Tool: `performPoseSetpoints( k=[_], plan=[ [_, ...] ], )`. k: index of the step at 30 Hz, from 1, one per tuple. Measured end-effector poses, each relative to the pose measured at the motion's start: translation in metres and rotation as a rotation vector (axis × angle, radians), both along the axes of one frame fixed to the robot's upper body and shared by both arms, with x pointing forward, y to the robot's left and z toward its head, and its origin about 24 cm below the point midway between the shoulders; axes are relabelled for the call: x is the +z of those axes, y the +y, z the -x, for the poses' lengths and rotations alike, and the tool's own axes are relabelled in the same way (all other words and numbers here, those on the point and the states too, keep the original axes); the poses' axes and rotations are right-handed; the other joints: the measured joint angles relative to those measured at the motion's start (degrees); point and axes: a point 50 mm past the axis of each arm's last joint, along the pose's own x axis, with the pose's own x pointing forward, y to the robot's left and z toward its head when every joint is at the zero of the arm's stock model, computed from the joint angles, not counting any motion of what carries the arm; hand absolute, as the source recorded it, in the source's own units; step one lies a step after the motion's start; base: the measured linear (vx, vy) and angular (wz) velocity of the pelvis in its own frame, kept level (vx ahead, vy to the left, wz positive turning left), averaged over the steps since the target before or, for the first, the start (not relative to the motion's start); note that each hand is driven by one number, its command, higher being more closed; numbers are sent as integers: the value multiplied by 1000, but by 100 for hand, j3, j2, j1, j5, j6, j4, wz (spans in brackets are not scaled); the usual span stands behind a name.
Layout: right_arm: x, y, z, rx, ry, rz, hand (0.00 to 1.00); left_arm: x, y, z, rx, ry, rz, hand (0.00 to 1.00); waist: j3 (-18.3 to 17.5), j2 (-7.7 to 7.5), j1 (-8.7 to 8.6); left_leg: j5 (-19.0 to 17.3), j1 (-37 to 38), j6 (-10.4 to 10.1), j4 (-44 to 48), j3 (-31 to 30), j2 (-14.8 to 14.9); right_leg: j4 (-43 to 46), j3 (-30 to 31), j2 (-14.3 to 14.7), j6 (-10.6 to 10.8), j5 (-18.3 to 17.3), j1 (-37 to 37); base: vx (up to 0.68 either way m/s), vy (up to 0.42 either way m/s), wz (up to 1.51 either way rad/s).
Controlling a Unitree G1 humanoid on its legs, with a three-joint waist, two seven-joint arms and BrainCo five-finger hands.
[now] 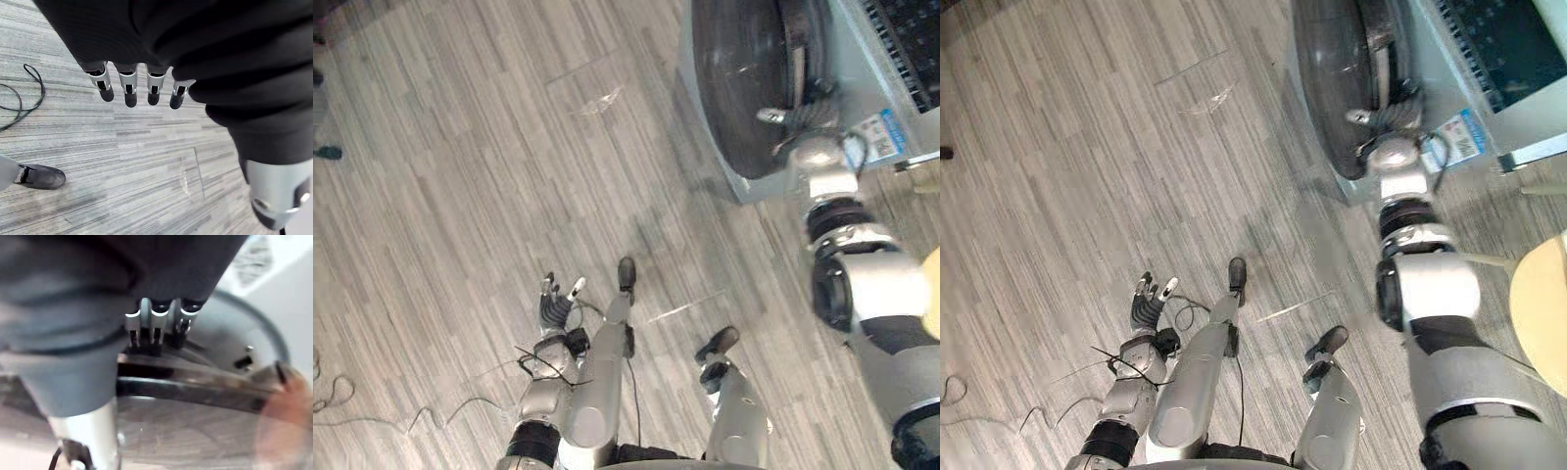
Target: Pick up the laundry basket with both hands and put the clothes into the washing machine.
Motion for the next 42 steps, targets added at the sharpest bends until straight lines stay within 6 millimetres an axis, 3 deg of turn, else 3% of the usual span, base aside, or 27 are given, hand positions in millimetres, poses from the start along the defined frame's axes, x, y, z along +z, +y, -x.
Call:
performPoseSetpoints(
  k=[5,9,10,14,17,21,24,27,29,32,34,36,39,42],
  plan=[
    [8,-13,2,37,17,32,0,-2,6,5,-5,0,-2,0,15,29,17,47,-88,-9,-58,-70,-8,-12,-30,29,7,-4,-50,-24,-16,8],
    [2,-22,5,222,-37,-262,0,-3,4,5,-55,5,2,0,15,29,23,106,-88,-25,-189,-90,-12,-11,-62,39,-16,-18,-79,2,-25,3],
    [-13,-15,5,325,-79,-406,0,-4,3,4,-74,6,9,0,15,29,45,106,-87,-25,-192,-66,-5,-10,-30,37,-19,-19,-101,23,-42,-11],
    [-46,21,4,544,-137,-691,0,-1,1,3,-87,-5,40,0,14,31,-8,107,-19,-27,-208,45,44,11,103,41,11,-13,-161,46,-73,-18],
    [-75,57,6,670,-128,-887,0,17,-2,-2,-80,-87,60,0,12,32,16,126,90,-3,-221,105,73,35,168,49,-5,-72,-124,76,-99,-12],
    [-108,117,12,802,-98,-1199,0,59,4,-9,-23,-288,61,0,1,50,121,152,152,-42,-209,187,120,150,176,45,-25,-172,-121,94,-102,-2],
    [-101,150,18,892,-151,-1361,0,81,18,-10,92,-397,86,0,-1,54,168,169,184,-65,-178,208,123,181,160,6,-34,-208,-84,52,-55,3],
    [-91,151,21,915,-231,-1380,0,90,22,-9,157,-440,112,0,-3,55,166,164,304,-71,-178,213,108,178,134,-31,-29,-212,52,12,-14,4],
    [-98,146,25,897,-249,-1353,0,97,22,-8,173,-474,107,0,-79,49,147,146,318,-87,-188,201,107,170,66,-27,-27,-246,101,-24,-6,8],
    [-155,122,35,700,-179,-1379,0,108,25,-10,237,-518,111,0,-259,45,142,49,312,-184,-197,189,110,253,14,-22,-11,-313,117,-26,-7,10],
    [-213,113,54,514,-40,-1412,0,122,29,-8,309,-568,65,0,-315,37,125,49,317,-183,-199,171,110,256,5,8,-21,-318,139,1,-30,4],
    [-249,110,73,414,62,-1422,0,133,28,-6,336,-612,-1,0,-316,35,110,51,325,-182,-198,171,119,255,10,23,-14,-313,148,20,-37,1],
    [-291,113,102,310,208,-1425,0,143,20,-10,298,-647,-129,0,-341,5,31,70,330,-160,-197,178,142,235,26,53,-16,-311,155,32,-49,-2],
    [-325,112,132,241,372,-1331,0,136,13,-27,143,-602,-252,0,-393,-38,-62,77,332,-152,-178,219,170,206,68,78,-31,-298,139,30,-51,-9]
  ],
)
